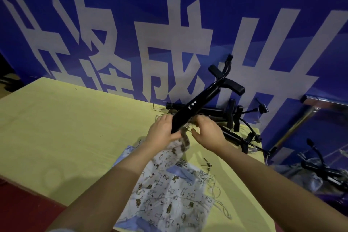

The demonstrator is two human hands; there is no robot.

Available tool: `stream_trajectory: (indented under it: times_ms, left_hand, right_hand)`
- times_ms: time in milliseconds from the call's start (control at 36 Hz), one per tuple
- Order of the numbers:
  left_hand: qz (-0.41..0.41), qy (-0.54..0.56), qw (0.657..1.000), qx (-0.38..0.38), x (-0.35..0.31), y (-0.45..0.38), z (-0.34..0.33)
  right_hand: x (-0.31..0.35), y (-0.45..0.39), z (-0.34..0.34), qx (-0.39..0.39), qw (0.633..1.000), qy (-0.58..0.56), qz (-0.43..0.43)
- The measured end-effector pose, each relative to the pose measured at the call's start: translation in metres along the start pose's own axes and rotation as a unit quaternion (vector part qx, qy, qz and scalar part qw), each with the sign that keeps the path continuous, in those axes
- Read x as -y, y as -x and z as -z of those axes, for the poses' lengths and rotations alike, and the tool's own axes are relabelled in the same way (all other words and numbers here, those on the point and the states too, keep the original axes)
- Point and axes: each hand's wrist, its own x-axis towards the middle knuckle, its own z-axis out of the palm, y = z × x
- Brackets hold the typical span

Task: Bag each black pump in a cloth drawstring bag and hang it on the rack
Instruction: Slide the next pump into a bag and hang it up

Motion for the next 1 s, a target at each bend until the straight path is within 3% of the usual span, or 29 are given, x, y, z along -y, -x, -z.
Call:
stream_trajectory:
  times_ms: [83,167,333,444,667,806,1000]
  left_hand:
    - [-0.002,0.032,0.999,-0.011,-0.002,0.004,0.005]
    - [-0.002,0.055,0.998,-0.022,-0.005,0.005,0.01]
    - [0.013,0.079,0.995,-0.056,-0.001,0.007,0.015]
    - [0.033,0.081,0.994,-0.07,0.005,0.009,0.014]
    - [0.045,0.063,0.994,-0.081,0.011,0.015,0.006]
    - [0.035,0.052,0.994,-0.09,0.011,0.014,0.002]
    - [0.027,0.05,0.997,-0.052,0.022,0.02,-0.002]
  right_hand:
    - [0.004,-0.009,-0.004,0.059,0.992,-0.06,-0.098]
    - [0.013,-0.016,-0.005,0.093,0.99,-0.048,-0.099]
    - [0.014,-0.02,-0.007,0.054,0.986,-0.128,-0.092]
    - [0.01,-0.017,0.008,0.026,0.946,-0.298,-0.122]
    - [0.028,-0.025,0.037,0.019,0.808,-0.57,-0.147]
    - [0.04,-0.033,0.049,0.037,0.866,-0.485,-0.12]
    - [0.044,-0.04,0.061,0.019,0.855,-0.503,-0.122]
